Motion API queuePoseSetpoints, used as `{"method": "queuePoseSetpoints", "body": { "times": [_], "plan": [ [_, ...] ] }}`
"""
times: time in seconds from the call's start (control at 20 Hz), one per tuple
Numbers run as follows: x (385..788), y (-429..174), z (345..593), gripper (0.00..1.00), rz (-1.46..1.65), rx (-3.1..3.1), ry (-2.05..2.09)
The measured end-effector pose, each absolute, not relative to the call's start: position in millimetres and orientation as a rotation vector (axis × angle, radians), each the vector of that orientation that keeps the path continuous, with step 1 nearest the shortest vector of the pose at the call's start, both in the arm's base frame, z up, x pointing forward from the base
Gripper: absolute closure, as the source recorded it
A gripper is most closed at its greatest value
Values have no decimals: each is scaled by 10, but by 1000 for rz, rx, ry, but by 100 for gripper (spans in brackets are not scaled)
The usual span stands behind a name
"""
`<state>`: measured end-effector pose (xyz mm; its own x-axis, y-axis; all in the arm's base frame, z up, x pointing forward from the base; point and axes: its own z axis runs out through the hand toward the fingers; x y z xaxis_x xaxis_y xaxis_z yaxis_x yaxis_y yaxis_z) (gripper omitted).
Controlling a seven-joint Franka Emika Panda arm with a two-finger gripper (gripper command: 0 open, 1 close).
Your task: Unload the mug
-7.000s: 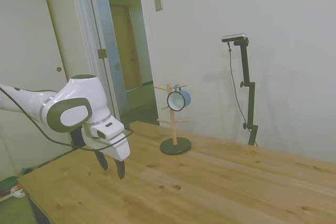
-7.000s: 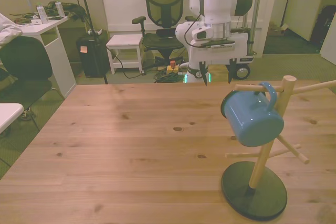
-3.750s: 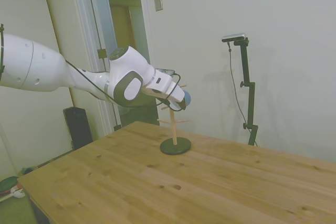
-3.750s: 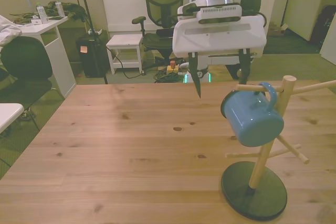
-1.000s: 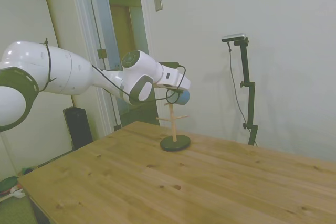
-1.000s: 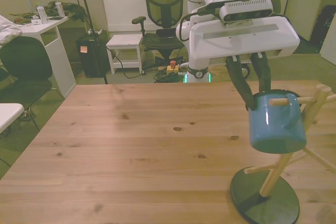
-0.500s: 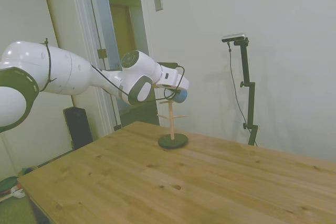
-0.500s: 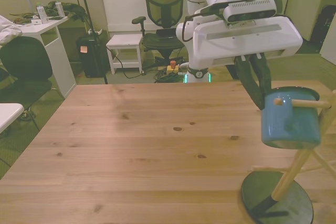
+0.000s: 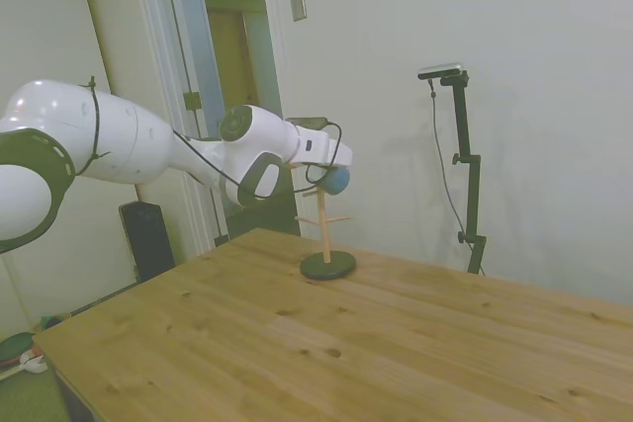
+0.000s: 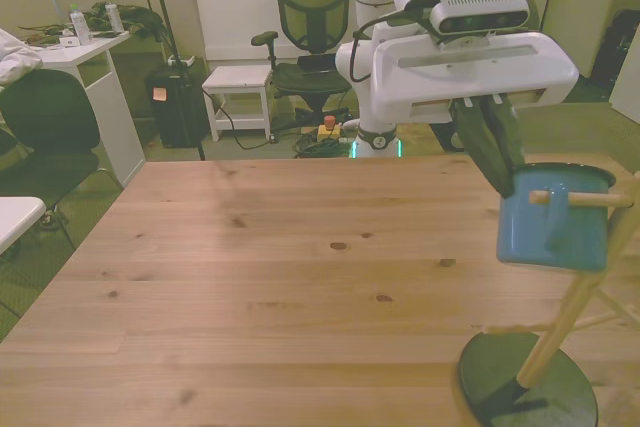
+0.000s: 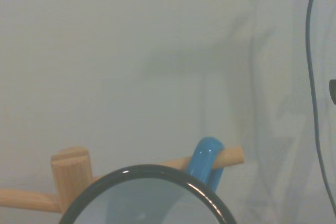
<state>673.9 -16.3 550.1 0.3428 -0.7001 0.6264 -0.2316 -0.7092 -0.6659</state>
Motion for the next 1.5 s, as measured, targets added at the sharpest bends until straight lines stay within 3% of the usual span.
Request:
{"method": "queuePoseSetpoints", "body": {
  "times": [1.15,1.5],
  "plan": [
    [6553,-758,5705,100,-1306,-1992,910],
    [6412,-887,5604,100,-1216,-2050,916]
  ]
}}
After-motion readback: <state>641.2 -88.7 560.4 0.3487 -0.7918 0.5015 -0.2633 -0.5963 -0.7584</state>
